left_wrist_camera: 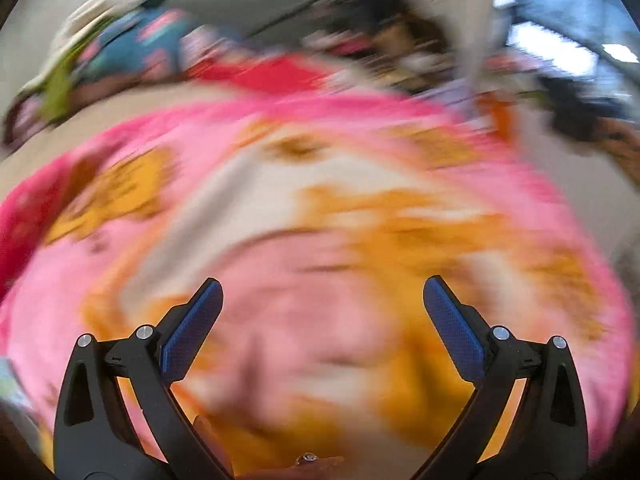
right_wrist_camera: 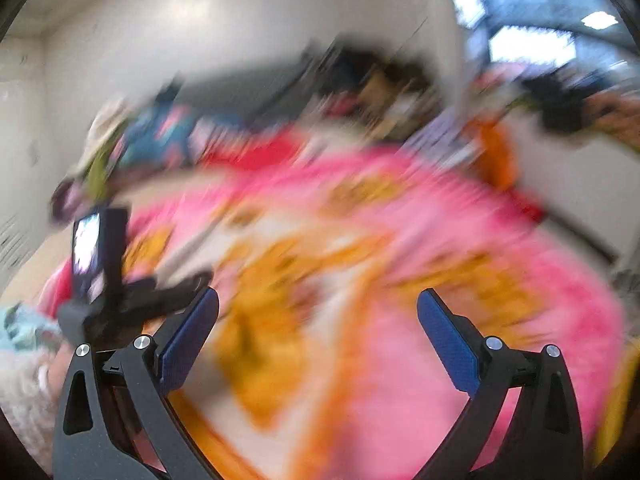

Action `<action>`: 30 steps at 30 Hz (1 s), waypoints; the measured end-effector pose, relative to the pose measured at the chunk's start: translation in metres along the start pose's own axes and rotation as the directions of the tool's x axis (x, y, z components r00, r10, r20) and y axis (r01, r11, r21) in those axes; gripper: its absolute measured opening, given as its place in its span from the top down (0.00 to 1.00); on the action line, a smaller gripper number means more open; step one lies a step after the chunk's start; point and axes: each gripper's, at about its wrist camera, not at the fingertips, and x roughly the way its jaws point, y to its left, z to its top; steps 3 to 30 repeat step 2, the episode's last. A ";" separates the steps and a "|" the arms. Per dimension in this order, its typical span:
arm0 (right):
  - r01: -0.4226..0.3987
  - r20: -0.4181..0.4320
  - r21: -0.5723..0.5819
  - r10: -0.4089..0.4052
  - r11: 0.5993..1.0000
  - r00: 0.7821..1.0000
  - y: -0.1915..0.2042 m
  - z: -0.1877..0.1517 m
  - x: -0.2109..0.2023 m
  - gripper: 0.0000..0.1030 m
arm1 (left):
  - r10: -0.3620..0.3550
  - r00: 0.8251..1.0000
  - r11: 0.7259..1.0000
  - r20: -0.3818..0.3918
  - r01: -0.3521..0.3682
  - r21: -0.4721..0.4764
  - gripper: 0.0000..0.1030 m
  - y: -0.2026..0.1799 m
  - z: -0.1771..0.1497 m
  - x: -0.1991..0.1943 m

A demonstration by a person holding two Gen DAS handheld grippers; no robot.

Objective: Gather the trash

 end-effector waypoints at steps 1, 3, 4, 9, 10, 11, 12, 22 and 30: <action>-0.031 -0.055 -0.017 0.030 0.999 0.998 0.015 -0.001 0.025 0.06 | 0.053 0.998 0.998 -0.034 -0.054 -0.020 0.10 0.024 0.000 0.020; -0.070 -0.147 -0.048 0.063 0.996 0.987 0.038 -0.009 0.066 0.06 | 0.093 0.994 0.995 -0.059 -0.095 -0.023 0.10 0.038 -0.001 0.031; -0.070 -0.147 -0.048 0.063 0.996 0.987 0.038 -0.009 0.066 0.06 | 0.093 0.994 0.995 -0.059 -0.095 -0.023 0.10 0.038 -0.001 0.031; -0.070 -0.147 -0.048 0.063 0.996 0.987 0.038 -0.009 0.066 0.06 | 0.093 0.994 0.995 -0.059 -0.095 -0.023 0.10 0.038 -0.001 0.031; -0.070 -0.147 -0.048 0.063 0.996 0.987 0.038 -0.009 0.066 0.06 | 0.093 0.994 0.995 -0.059 -0.095 -0.023 0.10 0.038 -0.001 0.031; -0.070 -0.147 -0.048 0.063 0.996 0.987 0.038 -0.009 0.066 0.06 | 0.093 0.994 0.995 -0.059 -0.095 -0.023 0.10 0.038 -0.001 0.031; -0.070 -0.147 -0.048 0.063 0.996 0.987 0.038 -0.009 0.066 0.06 | 0.093 0.994 0.995 -0.059 -0.095 -0.023 0.10 0.038 -0.001 0.031; -0.070 -0.147 -0.048 0.063 0.996 0.987 0.038 -0.009 0.066 0.06 | 0.093 0.994 0.995 -0.059 -0.095 -0.023 0.10 0.038 -0.001 0.031; -0.070 -0.147 -0.048 0.063 0.996 0.987 0.038 -0.009 0.066 0.06 | 0.093 0.994 0.995 -0.059 -0.095 -0.023 0.10 0.038 -0.001 0.031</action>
